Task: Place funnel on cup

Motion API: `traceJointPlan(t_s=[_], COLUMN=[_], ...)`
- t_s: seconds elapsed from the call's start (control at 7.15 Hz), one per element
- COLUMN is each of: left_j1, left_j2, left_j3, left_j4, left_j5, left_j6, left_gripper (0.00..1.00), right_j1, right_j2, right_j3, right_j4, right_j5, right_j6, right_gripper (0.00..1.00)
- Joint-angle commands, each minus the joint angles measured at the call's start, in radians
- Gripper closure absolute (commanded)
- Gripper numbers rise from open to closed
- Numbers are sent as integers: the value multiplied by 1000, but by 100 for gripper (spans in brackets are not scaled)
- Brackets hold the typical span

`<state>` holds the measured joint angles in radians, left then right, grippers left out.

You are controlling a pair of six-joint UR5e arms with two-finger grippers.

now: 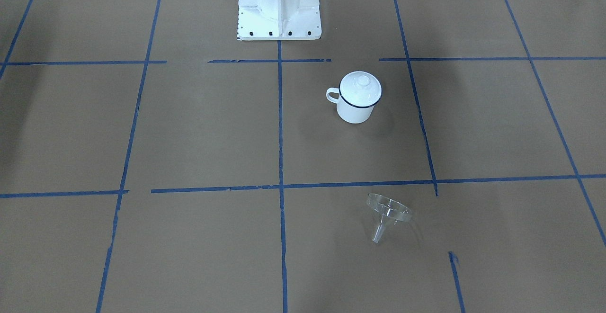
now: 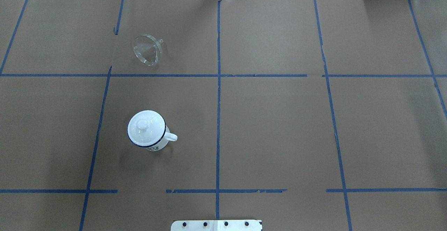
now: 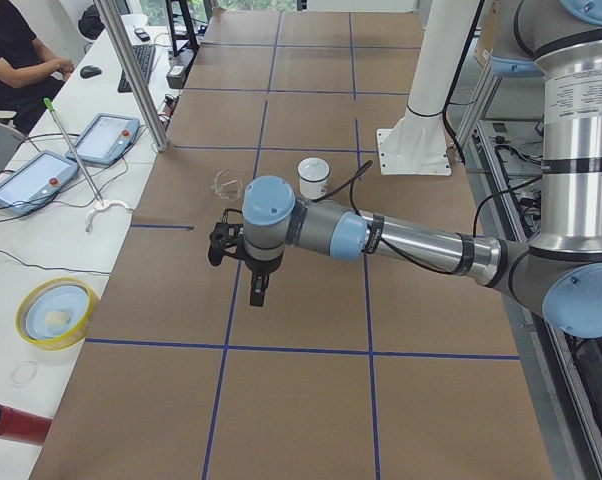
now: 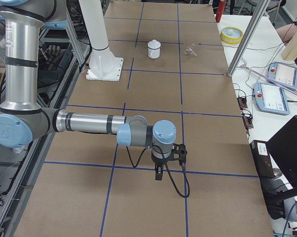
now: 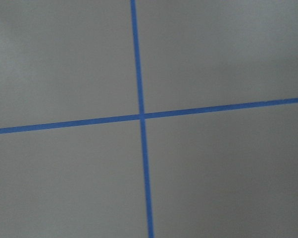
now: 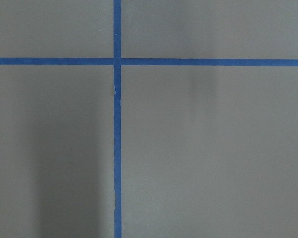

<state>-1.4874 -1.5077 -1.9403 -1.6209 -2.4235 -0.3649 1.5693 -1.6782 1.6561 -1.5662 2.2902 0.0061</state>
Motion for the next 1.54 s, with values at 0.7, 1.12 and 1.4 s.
traceJointPlan(t_s=[0.7, 1.12, 1.4], left_j1=[659, 829, 875], left_j2=[-484, -552, -549], left_j3=[-140, -69, -42], left_j4=[234, 257, 257], left_j5=[269, 395, 397], left_j6=[-1071, -1206, -1209], left_gripper=[0, 7, 18], right_j1=[0, 0, 0], right_j2=[0, 0, 0], right_j3=[-1, 1, 1], right_j4=[0, 0, 0], right_j5=[0, 0, 0], right_j6=[0, 0, 0], right_gripper=[0, 0, 0])
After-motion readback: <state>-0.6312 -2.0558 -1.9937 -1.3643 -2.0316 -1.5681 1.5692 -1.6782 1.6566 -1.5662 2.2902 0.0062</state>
